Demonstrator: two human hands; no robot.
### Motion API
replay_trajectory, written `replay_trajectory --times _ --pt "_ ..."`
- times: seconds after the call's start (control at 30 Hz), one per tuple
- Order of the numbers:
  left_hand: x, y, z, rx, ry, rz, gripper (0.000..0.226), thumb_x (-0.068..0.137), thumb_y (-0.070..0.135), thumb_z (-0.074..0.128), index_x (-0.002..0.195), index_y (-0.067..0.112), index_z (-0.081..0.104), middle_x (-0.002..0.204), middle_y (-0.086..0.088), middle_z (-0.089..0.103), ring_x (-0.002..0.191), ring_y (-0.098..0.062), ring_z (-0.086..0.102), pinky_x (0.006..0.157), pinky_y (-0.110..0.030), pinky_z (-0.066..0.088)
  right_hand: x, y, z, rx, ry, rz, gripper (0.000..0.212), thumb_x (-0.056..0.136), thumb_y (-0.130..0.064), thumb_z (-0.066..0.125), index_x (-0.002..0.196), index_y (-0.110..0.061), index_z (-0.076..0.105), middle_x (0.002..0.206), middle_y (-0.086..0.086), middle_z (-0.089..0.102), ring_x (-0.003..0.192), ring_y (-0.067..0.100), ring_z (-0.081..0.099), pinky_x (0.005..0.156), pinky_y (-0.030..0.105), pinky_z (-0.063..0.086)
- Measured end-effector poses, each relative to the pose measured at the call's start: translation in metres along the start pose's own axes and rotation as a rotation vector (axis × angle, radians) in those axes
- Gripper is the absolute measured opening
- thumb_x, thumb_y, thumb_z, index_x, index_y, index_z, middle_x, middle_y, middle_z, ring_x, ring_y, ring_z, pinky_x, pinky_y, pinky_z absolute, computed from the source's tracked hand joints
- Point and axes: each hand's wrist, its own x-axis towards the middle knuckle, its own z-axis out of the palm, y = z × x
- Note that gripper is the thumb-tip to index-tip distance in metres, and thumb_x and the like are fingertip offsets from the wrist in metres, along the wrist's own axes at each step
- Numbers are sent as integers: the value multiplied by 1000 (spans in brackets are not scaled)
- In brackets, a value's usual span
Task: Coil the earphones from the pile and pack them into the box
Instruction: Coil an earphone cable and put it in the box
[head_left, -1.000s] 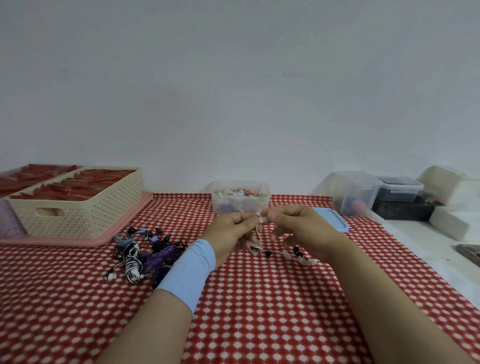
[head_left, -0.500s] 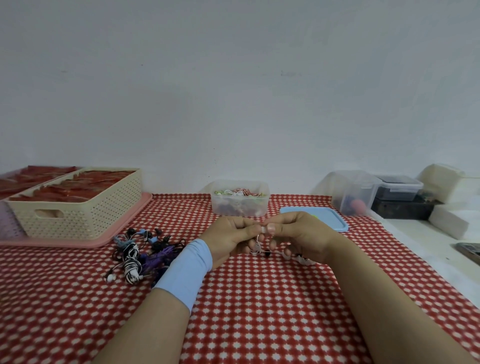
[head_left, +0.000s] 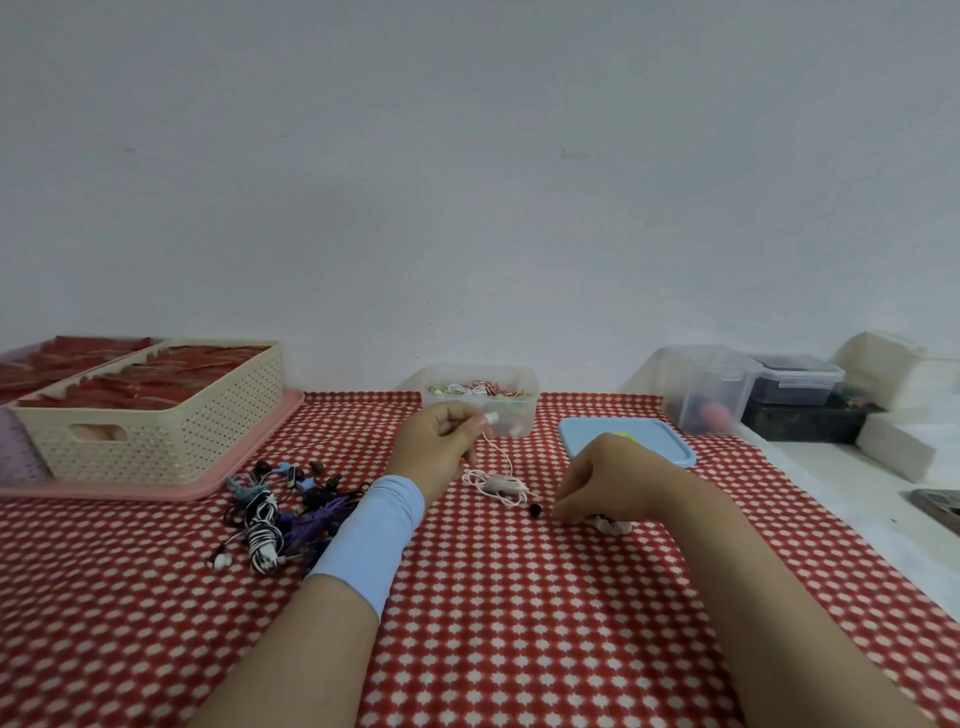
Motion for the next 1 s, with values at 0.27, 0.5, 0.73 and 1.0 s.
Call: replay_trajectory --times 0.27,0.5,0.73,1.0 --pt "12 -5 -7 15 111 39 14 94 12 63 105 17 71 84 0 71 55 -1 58 51 -12 45 16 -13 1 38 215 -90 9 94 -29 67 90 -29 75 87 -10 73 77 11 67 76 33 58" --pt "23 -14 -10 25 47 -17 19 99 21 56 94 19 74 81 2 73 71 -10 66 70 -26 57 44 -42 -2 138 204 -194 16 99 -27 61 85 -27 69 75 -3 72 48 7 55 57 27 50" --pt "23 -15 -8 -147 0 -159 15 100 15 53 105 12 67 89 -7 75 72 -15 73 63 -29 59 53 -58 5 431 99 -251 20 99 -11 60 97 -22 78 75 -4 74 52 14 62 42 22 38" --pt "22 -17 -8 -442 -62 -218 24 92 5 66 115 0 67 107 -17 73 98 -29 72 78 -32 61 56 -51 11 680 132 -247 11 89 -21 75 95 -14 80 83 7 77 55 9 57 45 22 38"
